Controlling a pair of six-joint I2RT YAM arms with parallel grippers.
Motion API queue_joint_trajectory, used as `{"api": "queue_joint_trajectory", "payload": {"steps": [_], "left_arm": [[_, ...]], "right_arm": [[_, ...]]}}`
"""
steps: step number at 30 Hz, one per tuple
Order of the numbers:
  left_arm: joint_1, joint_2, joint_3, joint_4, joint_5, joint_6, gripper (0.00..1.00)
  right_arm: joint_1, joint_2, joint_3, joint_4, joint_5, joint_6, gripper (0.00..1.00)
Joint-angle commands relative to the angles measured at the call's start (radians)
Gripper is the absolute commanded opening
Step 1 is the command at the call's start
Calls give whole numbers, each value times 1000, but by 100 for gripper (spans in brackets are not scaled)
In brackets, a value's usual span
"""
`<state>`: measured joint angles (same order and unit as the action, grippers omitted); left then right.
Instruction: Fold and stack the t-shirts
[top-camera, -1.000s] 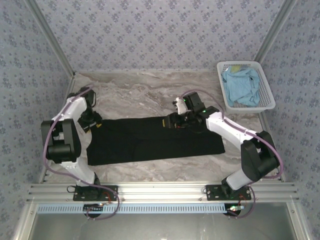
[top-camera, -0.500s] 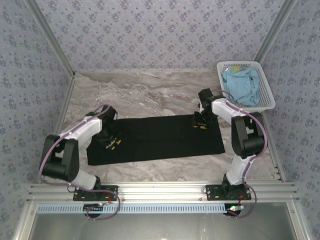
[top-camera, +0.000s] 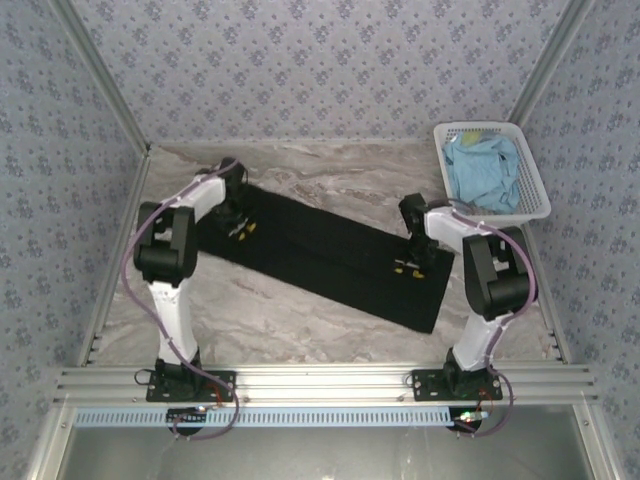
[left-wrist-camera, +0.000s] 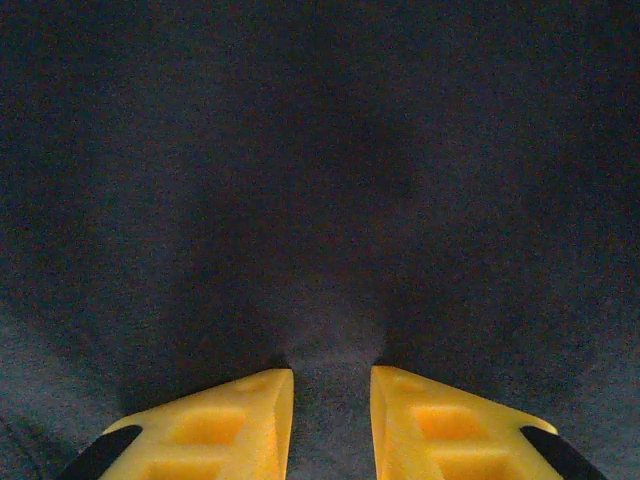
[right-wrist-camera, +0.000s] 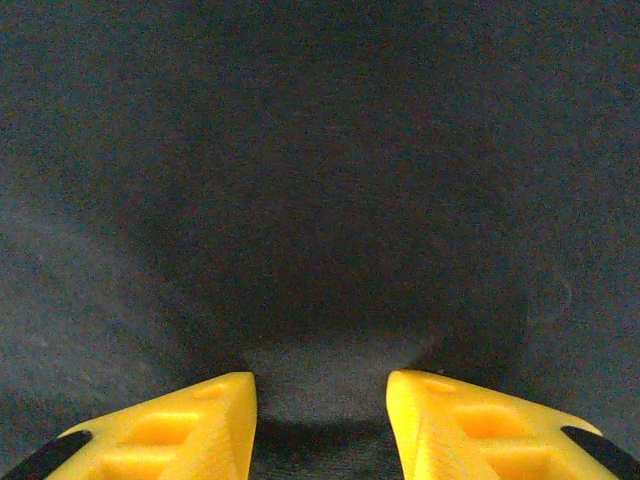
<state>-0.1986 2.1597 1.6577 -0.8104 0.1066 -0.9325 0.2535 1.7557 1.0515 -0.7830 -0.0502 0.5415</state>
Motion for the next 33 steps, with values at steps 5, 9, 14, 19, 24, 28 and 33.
{"api": "queue_joint_trajectory", "payload": {"steps": [5,9,14,19,24,28,33], "left_arm": [[-70,352,543,-36,60,82,27],[-122,530,837,-65,126,57,26],[-166,676,1036,16,205,-5,26],[-174,706,1166,15,222,24,39],[-180,529,1193,-92,91,130,55],[-197,346,1082,-195,68,164,57],[-247,0,490,-207,251,213,53]], "right_arm": [[164,-129,-259,41,-112,464,47],[277,-169,-317,117,-176,673,48],[392,-147,-366,308,-267,921,48],[442,-119,-327,385,-292,1024,49],[426,-257,-216,161,-186,952,55],[378,-406,-164,-15,-111,866,61],[250,-585,-189,-117,-60,598,61]]}}
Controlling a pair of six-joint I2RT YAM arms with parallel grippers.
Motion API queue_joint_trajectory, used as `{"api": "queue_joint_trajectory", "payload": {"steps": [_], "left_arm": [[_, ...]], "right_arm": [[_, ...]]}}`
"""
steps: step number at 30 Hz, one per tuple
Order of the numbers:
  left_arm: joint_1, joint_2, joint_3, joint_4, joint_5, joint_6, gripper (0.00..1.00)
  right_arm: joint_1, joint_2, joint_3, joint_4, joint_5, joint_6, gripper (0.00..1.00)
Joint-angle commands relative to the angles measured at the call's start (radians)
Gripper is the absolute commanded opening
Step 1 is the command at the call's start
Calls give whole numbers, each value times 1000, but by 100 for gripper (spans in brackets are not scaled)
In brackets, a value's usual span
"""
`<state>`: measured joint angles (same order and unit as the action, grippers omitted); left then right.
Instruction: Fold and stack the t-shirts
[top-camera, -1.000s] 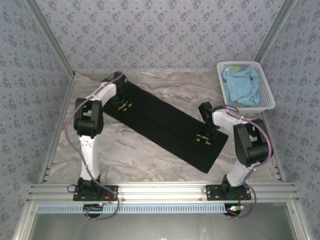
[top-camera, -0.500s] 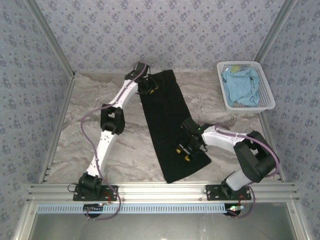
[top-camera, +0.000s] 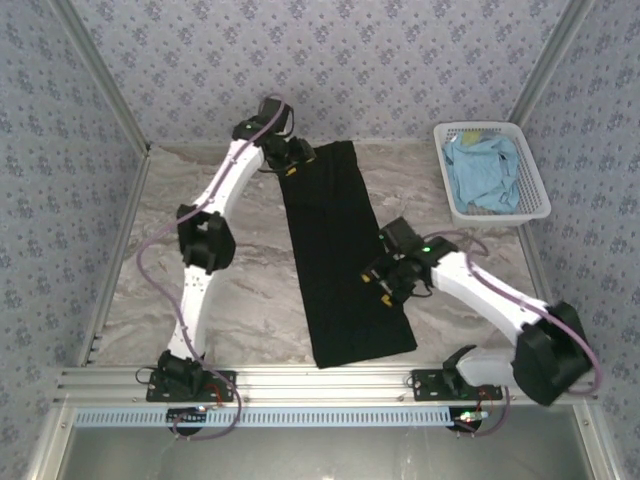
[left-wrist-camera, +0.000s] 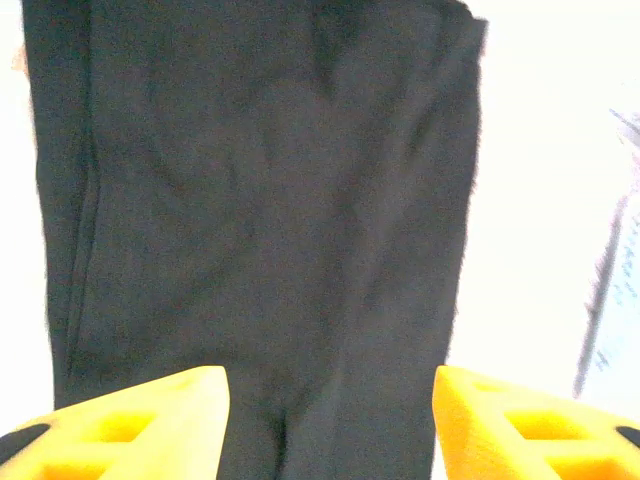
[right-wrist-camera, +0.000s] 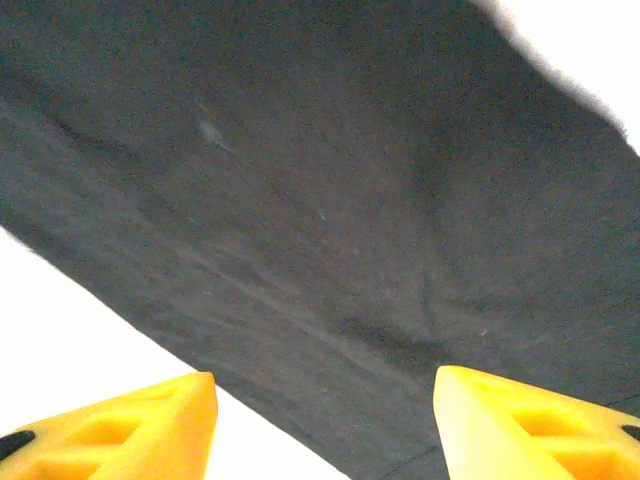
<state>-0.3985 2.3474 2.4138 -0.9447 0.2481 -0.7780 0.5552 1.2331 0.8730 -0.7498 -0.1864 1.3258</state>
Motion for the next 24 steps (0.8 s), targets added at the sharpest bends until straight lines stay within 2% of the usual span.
{"api": "queue_joint_trajectory", "payload": {"steps": [1,4,6,7,10,13,15,18,21,24], "left_arm": [[-62,-276,-420,-36,137,55,52],[-107,-515,-876,60,253,13,49],[-157,-643,-1099,81,323,-15,48],[-197,-707,-1199,94,343,-31,48],[-340,-858,-1421,143,351,-107,49],[-474,-960,-1603,279,324,-274,51],[-553,-992,-1673,408,281,-404,53],[-633,-965,-1693,508,215,-524,55],[-706,-898,-1650,520,132,-589,55],[-762,-825,-1616,550,95,-634,55]], "right_arm": [[-68,-92,-25,-151,77,-249,61],[-93,-162,-69,-198,91,-388,61],[-99,-177,-93,-245,77,-447,60],[-99,-179,-95,-283,113,-464,60],[-72,-188,-122,-363,156,-456,60],[-72,-225,-172,-381,135,-455,60],[-81,-255,-201,-377,130,-456,61],[-98,-272,-246,-354,95,-467,62],[-97,-293,-282,-324,84,-484,61],[-97,-332,-310,-328,74,-483,61]]}}
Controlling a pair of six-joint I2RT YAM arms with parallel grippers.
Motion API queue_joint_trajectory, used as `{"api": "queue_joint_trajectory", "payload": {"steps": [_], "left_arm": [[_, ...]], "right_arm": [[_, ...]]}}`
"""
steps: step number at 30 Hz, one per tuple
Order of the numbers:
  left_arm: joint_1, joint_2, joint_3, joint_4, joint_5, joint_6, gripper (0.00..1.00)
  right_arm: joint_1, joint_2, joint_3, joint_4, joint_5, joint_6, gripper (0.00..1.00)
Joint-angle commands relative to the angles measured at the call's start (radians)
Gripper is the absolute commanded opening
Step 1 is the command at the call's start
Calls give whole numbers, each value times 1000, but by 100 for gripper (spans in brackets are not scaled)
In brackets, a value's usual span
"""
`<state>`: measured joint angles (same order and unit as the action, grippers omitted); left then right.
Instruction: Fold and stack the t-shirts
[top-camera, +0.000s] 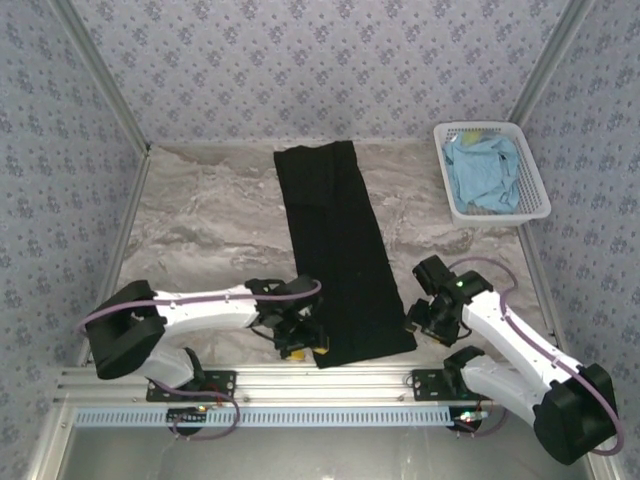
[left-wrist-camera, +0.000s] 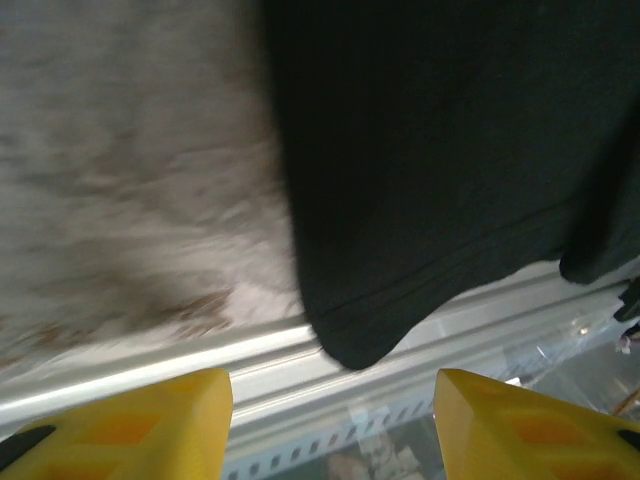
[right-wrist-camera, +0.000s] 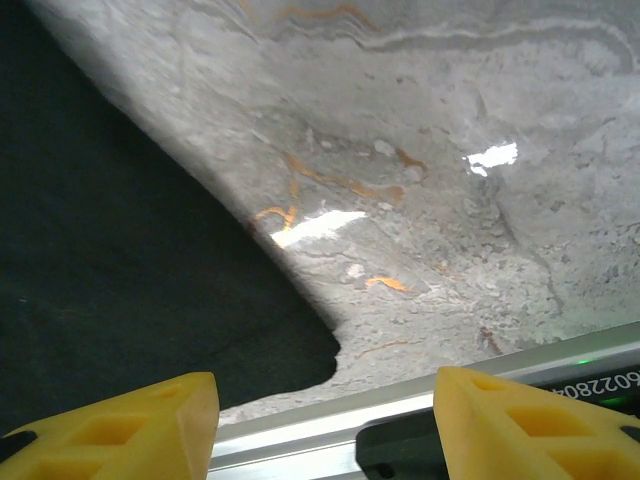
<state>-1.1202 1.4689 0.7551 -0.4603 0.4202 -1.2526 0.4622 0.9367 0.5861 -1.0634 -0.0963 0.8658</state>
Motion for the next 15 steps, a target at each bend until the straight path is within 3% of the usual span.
{"api": "queue_joint_trajectory", "payload": {"steps": [1,7,10,12,15], "left_arm": [[-52,78,62,39,-87,-158,54],[-82,198,106,31,-120,-152,44],[-96,264,151,3,-132,-131,21],[-99,252,164,-81,-199,-123,3],[-87,180,131,-156,-277,-138,0]], "right_arm": [[-5,-49,-32,-21,-24,-24,61],[-7,-124,-45,-58,-11,-2,61],[-7,-129,-46,-54,17,5,60],[-9,-124,-47,-45,22,27,60],[-4,-90,-72,25,8,12,57]]}}
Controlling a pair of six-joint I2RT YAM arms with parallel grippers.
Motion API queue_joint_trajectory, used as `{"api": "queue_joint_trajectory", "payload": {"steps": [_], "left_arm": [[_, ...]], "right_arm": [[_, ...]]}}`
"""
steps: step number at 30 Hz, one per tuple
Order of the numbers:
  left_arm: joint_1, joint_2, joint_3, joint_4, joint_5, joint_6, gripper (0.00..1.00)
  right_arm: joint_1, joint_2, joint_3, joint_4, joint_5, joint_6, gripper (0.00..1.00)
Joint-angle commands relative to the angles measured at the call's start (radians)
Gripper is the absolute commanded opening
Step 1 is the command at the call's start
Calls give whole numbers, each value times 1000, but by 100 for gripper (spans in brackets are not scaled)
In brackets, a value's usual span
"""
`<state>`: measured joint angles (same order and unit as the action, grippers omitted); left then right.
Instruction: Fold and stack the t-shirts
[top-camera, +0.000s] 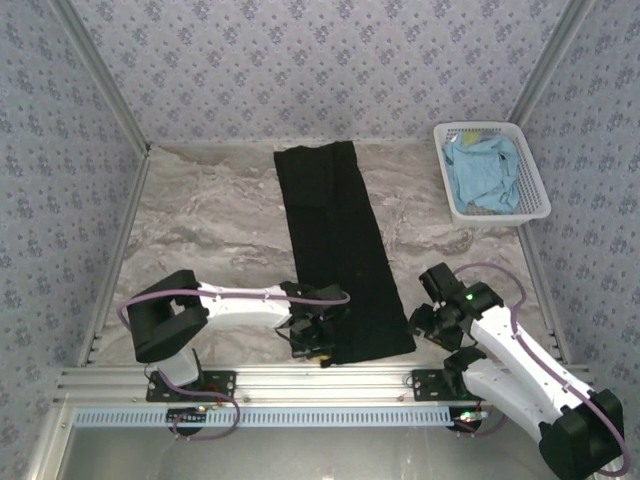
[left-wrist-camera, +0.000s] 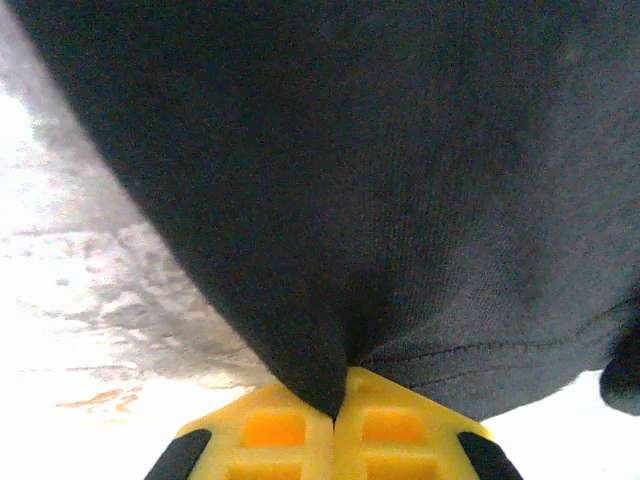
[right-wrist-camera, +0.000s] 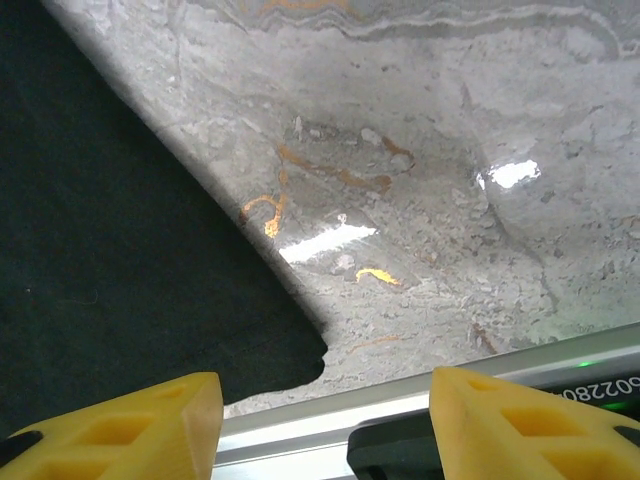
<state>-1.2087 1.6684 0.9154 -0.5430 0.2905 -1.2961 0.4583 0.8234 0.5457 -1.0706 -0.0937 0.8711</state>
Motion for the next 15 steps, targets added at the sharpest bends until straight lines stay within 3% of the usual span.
{"api": "queue_joint_trajectory", "payload": {"steps": [1,8,15], "left_arm": [[7,-45,-49,-72,-152,-102,0],[56,-179,-137,-94,-177,-103,0],[60,-175,-121,-82,-163,-84,0]], "right_arm": [[10,40,-41,62,-16,5,56],[158,124,-83,211,-24,103,49],[247,162,-40,242,-21,137,49]]}}
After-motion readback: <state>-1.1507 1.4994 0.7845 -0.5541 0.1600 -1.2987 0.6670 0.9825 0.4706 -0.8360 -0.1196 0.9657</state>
